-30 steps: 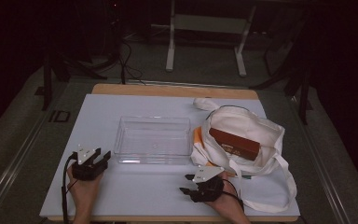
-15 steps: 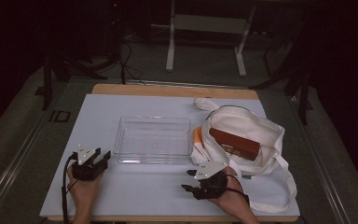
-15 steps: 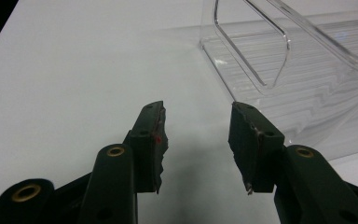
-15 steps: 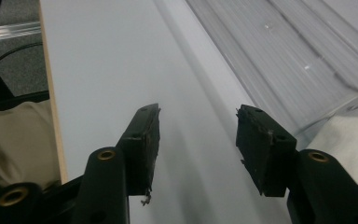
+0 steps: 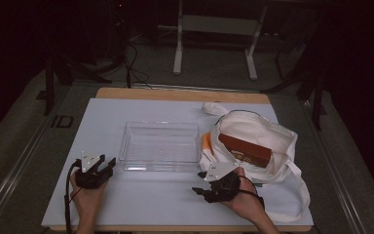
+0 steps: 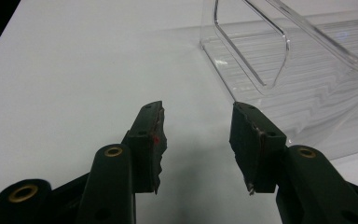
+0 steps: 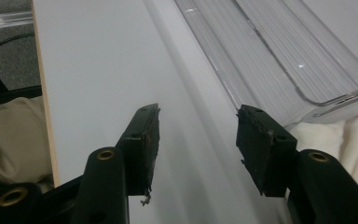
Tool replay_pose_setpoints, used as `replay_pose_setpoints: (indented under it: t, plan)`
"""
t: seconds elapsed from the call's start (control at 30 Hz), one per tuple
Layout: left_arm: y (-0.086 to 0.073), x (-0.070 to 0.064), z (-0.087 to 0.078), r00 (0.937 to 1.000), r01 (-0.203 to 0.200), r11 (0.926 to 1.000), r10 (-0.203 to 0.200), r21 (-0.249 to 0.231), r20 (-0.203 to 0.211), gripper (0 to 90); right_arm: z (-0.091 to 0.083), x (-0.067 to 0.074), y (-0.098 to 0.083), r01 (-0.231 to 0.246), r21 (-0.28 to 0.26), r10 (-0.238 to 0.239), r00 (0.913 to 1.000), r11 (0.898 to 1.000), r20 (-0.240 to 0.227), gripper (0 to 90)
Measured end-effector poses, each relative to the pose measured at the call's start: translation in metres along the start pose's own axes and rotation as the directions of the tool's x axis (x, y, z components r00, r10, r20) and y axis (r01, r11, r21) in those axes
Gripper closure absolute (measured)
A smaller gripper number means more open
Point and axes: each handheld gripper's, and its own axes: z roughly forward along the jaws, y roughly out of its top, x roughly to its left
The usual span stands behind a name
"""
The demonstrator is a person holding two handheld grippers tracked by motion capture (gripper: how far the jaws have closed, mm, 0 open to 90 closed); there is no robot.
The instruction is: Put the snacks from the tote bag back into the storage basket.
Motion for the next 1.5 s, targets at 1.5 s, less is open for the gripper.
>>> replay_pose_setpoints:
  t: [1.5]
  plan:
    - [0.000,0.000,0.000,0.9999,0.008,1.0000,-0.008,-0.003,-0.006,54.5,-0.044,-0.037,0.010,0.031,0.086,-0.037,0.9968,0.996,0.071,42.7]
